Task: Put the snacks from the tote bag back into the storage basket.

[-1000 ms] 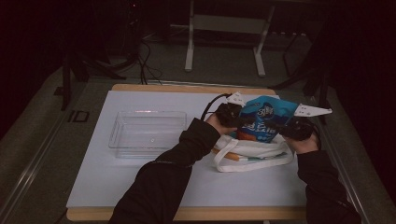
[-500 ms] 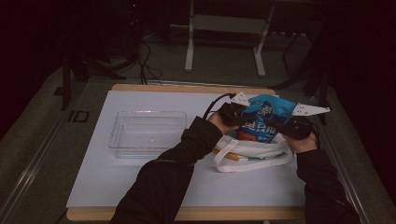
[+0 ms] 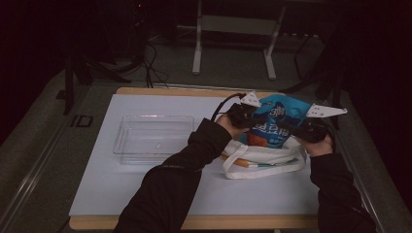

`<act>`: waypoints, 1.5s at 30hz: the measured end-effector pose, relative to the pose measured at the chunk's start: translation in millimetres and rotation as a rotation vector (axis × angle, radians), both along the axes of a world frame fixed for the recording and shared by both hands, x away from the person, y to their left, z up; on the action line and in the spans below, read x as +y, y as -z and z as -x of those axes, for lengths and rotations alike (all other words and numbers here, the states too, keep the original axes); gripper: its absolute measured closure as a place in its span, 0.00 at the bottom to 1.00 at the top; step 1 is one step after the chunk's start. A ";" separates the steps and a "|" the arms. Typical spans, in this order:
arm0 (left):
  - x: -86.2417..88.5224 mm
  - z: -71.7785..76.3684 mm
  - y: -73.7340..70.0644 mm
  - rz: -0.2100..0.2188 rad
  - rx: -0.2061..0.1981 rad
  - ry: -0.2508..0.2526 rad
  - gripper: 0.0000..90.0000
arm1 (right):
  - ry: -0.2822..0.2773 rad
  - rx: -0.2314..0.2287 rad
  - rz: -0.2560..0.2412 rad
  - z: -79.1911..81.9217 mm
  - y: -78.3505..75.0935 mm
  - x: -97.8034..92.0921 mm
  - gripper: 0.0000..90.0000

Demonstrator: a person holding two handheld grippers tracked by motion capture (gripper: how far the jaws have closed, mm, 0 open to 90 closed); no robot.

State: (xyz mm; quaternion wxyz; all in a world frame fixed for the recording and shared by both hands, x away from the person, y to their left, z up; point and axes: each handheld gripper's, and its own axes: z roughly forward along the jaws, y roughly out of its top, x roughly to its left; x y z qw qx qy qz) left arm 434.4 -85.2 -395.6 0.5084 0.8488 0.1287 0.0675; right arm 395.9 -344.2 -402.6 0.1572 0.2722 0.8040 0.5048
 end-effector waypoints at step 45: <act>36.8 24.3 -102.3 0.022 -0.095 0.036 1.00 | -0.079 -0.132 0.007 20.9 -99.4 25.6 0.98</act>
